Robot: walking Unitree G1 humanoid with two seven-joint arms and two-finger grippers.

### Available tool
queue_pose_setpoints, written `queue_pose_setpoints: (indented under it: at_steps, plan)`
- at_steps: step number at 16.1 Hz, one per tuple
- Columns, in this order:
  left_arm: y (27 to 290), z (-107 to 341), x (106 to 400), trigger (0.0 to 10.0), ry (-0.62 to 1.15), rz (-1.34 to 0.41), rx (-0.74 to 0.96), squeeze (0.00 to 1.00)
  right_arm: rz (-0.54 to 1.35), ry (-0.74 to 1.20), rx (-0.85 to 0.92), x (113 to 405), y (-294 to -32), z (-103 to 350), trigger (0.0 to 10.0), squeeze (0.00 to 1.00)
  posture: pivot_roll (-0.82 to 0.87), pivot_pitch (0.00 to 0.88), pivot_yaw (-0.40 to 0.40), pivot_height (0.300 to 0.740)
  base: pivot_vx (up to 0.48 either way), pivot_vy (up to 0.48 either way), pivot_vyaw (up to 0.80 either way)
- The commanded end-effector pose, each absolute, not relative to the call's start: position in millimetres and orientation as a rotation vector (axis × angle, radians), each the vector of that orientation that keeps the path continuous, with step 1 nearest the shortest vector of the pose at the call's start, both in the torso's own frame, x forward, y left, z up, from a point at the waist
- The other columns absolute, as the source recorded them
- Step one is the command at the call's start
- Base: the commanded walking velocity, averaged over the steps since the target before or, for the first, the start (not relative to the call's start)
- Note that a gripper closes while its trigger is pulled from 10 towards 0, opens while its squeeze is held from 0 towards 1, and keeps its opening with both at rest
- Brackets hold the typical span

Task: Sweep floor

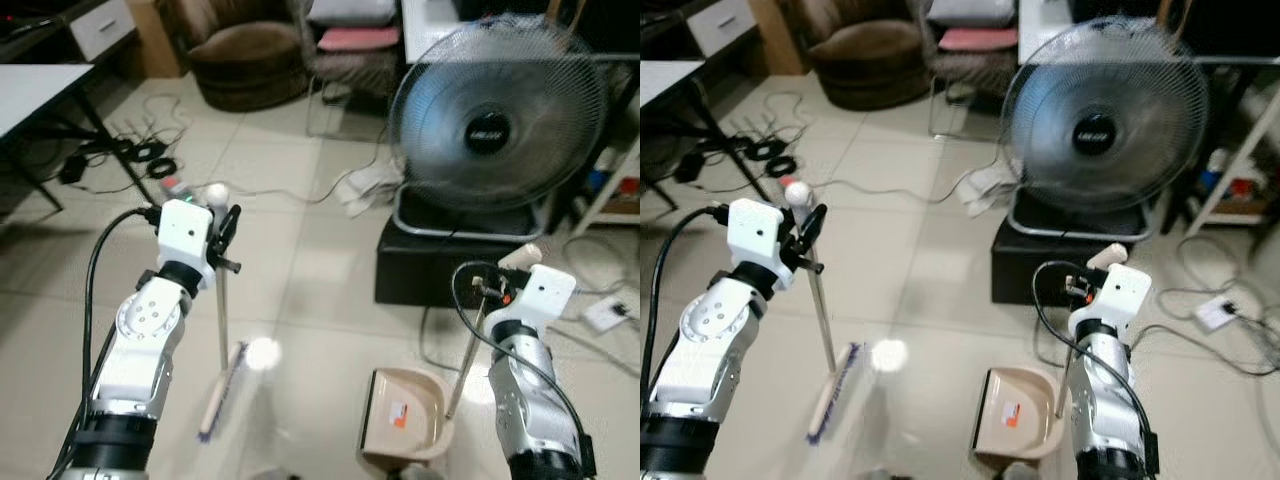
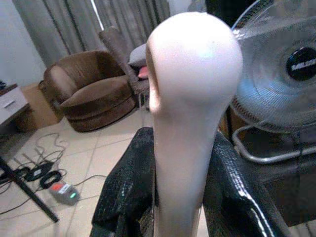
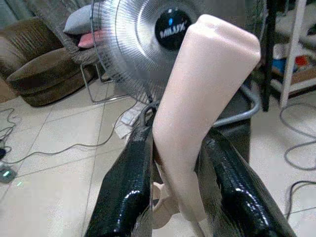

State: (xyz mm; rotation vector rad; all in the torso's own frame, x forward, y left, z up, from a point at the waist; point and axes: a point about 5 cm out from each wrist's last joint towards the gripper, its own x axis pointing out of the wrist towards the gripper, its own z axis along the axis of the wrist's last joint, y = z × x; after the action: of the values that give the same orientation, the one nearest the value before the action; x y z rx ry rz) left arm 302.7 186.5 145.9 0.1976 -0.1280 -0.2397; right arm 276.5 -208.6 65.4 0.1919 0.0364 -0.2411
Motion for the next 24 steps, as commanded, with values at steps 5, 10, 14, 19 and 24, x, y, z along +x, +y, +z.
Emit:
queue_pose_setpoints:
  at_steps: [5, 10, 14, 19, 24]
  plan:
    - [191, 174, 293, 10.0, -0.226, -0.268, 0.225, 0.00, -0.234, -0.075, 0.159, 279, -218, 69, 10.0, 0.00, 0.04, 0.218, 0.196, 0.740, 0.000, 0.000, 0.00]
    - [195, 176, 294, 10.0, -0.228, -0.266, 0.217, 0.00, -0.246, -0.103, 0.070, 282, -233, 66, 10.0, 0.00, 0.01, 0.238, 0.178, 0.740, 0.000, 0.000, 0.00]
    - [192, 172, 287, 10.0, -0.226, -0.257, 0.197, 0.00, -0.234, -0.113, 0.045, 279, -234, 62, 10.0, 1.00, -0.01, 0.226, 0.155, 0.740, 0.000, 0.000, 0.00]
    - [185, 168, 291, 10.0, -0.226, -0.271, 0.150, 0.00, -0.280, -0.131, 0.087, 269, -238, 59, 10.0, 1.00, -0.07, 0.178, 0.165, 0.740, 0.000, 0.000, 0.00]
    - [178, 169, 299, 10.0, -0.247, -0.273, 0.118, 0.00, -0.296, -0.148, 0.107, 259, -236, 59, 10.0, 1.00, -0.08, 0.147, 0.161, 0.740, 0.000, 0.000, 0.00]
